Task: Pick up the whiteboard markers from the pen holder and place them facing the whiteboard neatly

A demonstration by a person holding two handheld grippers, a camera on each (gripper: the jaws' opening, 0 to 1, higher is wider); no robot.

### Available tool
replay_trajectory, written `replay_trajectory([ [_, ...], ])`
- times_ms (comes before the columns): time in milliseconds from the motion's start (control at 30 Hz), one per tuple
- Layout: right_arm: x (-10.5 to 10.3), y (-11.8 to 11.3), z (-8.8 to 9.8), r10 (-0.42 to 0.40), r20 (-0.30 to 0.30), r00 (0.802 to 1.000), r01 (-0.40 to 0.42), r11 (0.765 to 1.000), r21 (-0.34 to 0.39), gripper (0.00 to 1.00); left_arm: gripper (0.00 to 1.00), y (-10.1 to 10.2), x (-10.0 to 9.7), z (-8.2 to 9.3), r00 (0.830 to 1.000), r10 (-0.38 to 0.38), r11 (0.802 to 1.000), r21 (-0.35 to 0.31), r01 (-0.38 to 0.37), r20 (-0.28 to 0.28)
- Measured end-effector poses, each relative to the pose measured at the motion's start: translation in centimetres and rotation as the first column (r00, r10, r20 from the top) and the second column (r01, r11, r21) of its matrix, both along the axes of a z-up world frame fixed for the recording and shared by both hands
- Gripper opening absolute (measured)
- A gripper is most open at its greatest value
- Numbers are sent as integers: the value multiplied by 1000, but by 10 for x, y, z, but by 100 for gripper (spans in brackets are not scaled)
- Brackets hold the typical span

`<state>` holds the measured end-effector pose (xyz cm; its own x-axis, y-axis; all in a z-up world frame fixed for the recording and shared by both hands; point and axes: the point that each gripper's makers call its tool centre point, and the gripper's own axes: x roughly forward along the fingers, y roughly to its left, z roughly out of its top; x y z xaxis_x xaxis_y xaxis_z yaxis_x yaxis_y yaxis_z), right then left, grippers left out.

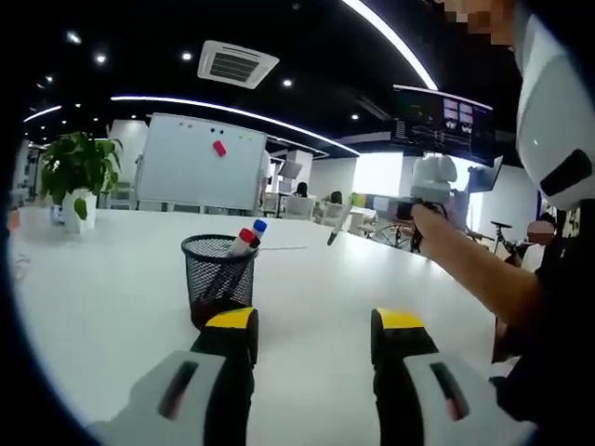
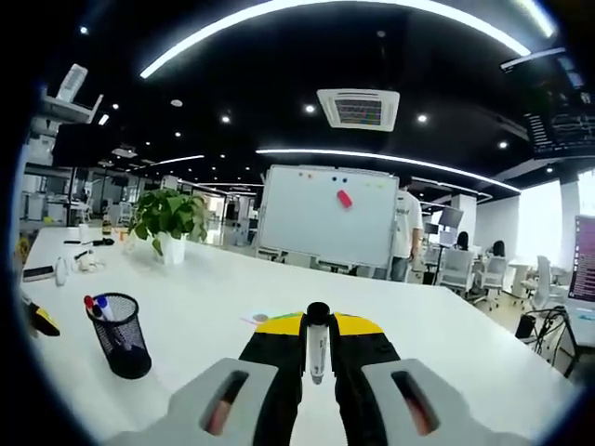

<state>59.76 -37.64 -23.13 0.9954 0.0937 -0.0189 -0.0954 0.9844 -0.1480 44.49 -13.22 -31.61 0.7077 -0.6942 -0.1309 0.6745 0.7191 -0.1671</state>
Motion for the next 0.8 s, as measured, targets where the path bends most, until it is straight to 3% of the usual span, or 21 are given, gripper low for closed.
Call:
replay_trajectory([
  [333, 0, -2, -4, 2, 18, 1000, -2, 1000, 8, 13, 50, 1, 1, -1, 1000, 8, 1000, 1, -8, -2],
  [700, 2, -4, -15, -3, -5, 1000, 3, 1000, 5, 13, 50, 1, 0, -2, 1000, 9, 1000, 0, -9, -6],
  [800, 3, -3, -18, -3, -5, 1000, 3, 1000, -26, 13, 50, 1, 0, -3, 1000, 10, 1000, 1, -10, -8],
])
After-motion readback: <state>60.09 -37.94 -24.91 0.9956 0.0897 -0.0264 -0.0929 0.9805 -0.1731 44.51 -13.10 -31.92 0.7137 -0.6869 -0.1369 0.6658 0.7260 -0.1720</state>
